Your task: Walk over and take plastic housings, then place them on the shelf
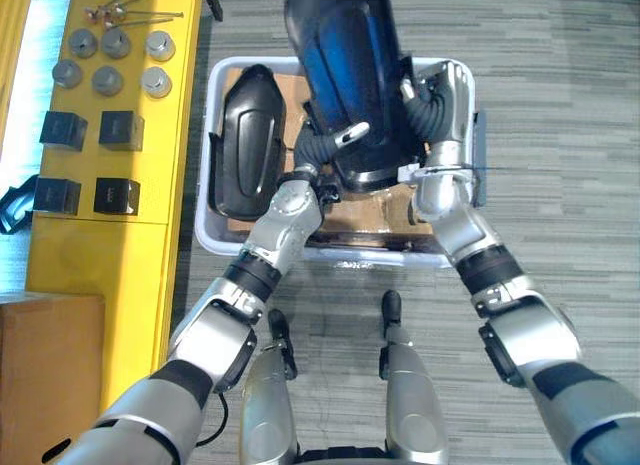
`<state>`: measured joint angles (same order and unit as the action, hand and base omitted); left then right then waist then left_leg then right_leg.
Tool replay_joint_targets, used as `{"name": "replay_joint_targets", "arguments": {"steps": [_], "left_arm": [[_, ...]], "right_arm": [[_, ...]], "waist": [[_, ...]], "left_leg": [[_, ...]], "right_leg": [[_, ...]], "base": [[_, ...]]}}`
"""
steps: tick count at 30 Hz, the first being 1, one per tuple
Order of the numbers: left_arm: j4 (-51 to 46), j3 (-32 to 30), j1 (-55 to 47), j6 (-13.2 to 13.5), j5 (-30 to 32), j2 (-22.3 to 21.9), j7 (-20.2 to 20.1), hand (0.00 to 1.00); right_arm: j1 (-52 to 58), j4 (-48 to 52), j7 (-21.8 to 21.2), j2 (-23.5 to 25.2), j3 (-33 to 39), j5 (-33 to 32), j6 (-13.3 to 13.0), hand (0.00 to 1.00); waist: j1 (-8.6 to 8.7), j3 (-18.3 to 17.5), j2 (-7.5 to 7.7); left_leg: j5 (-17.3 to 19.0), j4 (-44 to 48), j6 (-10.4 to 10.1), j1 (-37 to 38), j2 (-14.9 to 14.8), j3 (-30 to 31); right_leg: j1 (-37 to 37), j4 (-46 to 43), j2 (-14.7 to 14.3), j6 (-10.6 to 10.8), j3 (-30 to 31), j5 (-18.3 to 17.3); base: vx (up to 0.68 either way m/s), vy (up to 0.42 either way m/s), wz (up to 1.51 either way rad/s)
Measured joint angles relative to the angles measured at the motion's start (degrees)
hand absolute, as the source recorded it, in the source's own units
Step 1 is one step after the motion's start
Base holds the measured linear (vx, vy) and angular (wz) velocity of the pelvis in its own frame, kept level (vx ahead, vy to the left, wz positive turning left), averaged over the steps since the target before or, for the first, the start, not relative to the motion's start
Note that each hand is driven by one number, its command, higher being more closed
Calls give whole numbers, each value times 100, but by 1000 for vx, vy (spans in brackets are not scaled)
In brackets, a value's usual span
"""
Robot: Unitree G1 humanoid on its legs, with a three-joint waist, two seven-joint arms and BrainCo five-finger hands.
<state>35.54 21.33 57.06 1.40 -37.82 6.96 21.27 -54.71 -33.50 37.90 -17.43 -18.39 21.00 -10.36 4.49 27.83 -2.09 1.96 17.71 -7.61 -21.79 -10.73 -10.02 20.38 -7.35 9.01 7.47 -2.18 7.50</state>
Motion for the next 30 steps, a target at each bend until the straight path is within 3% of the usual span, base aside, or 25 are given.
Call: {"name": "replay_joint_targets", "arguments": {"steps": [1, 5, 9, 12, 15, 19, 25, 26, 30], "left_arm": [[-1, -9, 0, 39, 193, 9, 143, 100], [47, 3, -1, 187, 447, 50, 516, 100], [71, -7, -14, 471, 404, 66, 531, 100], [80, -7, -78, 915, 149, 48, 446, 100], [219, -36, -203, 1331, -634, -29, 60, 100], [204, 31, -621, 1772, -1139, -135, -448, 100], [-217, 265, -1353, 2035, -1692, -170, -912, 100], [-346, 390, -1502, 2080, -1682, -170, -916, 100], [-849, 558, -2153, 2167, -1508, -180, -885, 100]], "right_arm": [[41, 153, 21, 60, -63, -3, -1, 100], [260, 609, 29, 145, -156, -3, -45, 100], [388, 777, 86, 205, -162, -8, -49, 100], [487, 954, 121, 205, -220, -119, -49, 100], [664, 1207, 230, 240, -374, -220, -49, 100], [1127, 1691, 286, 348, -434, -219, -43, 100], [2009, 2316, 331, 551, -337, -261, 1, 100], [2240, 2517, 328, 555, -337, -261, -26, 0], [2877, 2887, 211, 618, -329, -348, -288, 0]], "waist": [[53, 21, 57], [187, 44, 297], [217, 46, 321], [248, 45, 323], [273, 46, 326], [301, 4, 428], [298, 4, 468], [299, 3, 470], [294, -148, 525]], "left_leg": [[0, 0, 0, 4, 0, -2], [1, -1, 0, 19, -8, -24], [1, -12, 0, 58, -10, -57], [5, -13, 4, 94, -17, -119], [25, -25, 9, 231, -24, -148], [91, -29, -3, 403, -33, -179], [126, -192, -17, 848, -16, -258], [130, -248, -24, 964, -13, -271], [129, -437, -41, 1249, 5, -285]], "right_leg": [[-3, 5, 0, 0, 1, 0], [-37, 101, -10, -2, 39, 52], [-56, 113, -12, -1, 62, 59], [-66, 114, -14, -1, 89, 62], [-206, 175, -19, 2, 102, 70], [-400, 266, -22, 3, 106, 67], [-788, 380, -8, 11, 110, 37], [-878, 388, -8, 11, 104, 17], [-1090, 396, -3, 21, 67, -92]], "base": [[0, 0, 0], [5, 0, -4], [5, 2, -3], [2, 1, -6], [8, 2, -4], [11, 9, -3], [32, 12, -3], [50, 12, -2], [40, 9, 1]]}}
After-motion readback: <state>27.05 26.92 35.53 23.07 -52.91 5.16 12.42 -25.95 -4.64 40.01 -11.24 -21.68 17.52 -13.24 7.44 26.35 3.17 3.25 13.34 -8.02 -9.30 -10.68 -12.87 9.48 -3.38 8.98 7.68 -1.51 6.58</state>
